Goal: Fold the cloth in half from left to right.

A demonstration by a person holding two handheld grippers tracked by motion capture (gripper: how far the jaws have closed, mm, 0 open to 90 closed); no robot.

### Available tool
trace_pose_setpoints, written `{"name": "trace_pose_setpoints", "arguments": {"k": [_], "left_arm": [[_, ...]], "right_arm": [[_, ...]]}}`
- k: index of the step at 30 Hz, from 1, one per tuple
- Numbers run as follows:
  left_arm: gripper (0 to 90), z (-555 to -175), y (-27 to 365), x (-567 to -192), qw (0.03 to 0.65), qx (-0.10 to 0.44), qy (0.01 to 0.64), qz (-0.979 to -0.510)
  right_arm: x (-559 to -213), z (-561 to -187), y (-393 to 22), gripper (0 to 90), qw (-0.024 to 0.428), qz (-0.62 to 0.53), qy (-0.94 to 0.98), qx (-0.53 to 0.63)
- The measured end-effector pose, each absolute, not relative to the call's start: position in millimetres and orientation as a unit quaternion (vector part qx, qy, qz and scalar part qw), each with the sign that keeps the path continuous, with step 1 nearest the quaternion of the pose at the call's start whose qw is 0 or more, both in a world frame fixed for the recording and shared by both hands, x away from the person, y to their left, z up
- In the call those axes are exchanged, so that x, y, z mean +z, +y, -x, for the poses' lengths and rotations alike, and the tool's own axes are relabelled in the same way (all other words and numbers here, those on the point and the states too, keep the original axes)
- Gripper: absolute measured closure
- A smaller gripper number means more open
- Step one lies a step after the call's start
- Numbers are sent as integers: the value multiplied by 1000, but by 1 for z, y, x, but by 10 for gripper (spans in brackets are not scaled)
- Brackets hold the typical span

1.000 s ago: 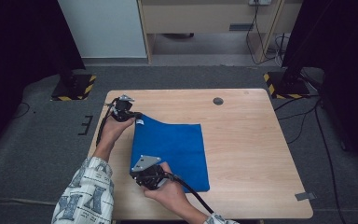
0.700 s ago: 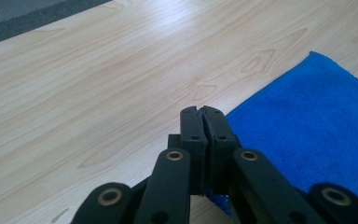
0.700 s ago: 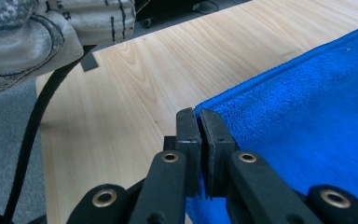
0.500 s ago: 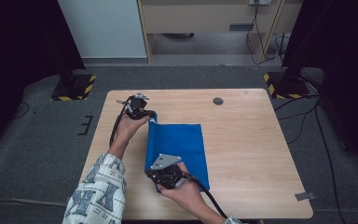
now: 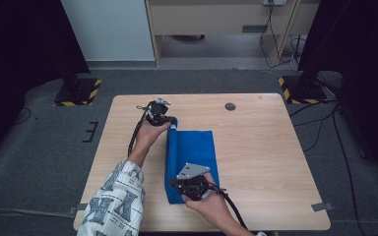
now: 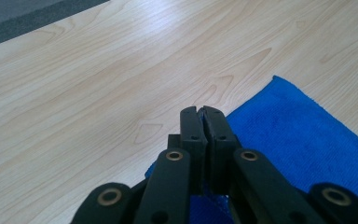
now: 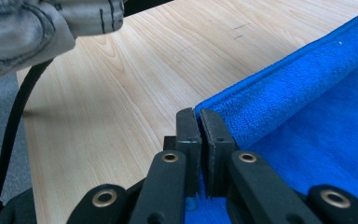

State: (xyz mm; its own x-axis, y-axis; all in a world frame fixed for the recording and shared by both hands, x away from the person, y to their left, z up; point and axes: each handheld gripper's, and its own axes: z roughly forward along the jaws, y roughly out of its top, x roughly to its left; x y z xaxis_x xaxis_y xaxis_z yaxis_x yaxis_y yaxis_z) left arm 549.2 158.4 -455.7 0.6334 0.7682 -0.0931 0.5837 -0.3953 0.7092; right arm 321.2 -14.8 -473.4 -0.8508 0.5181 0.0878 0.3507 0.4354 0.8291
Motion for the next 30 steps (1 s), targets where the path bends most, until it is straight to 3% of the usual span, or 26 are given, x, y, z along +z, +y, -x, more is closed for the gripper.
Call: {"name": "trace_pose_setpoints", "arguments": {"k": [30], "left_arm": [[876,-547,102,-460,383,108,393,-829]], "right_arm": [[-471,-312,-65,872,92,-284,833,466]]}}
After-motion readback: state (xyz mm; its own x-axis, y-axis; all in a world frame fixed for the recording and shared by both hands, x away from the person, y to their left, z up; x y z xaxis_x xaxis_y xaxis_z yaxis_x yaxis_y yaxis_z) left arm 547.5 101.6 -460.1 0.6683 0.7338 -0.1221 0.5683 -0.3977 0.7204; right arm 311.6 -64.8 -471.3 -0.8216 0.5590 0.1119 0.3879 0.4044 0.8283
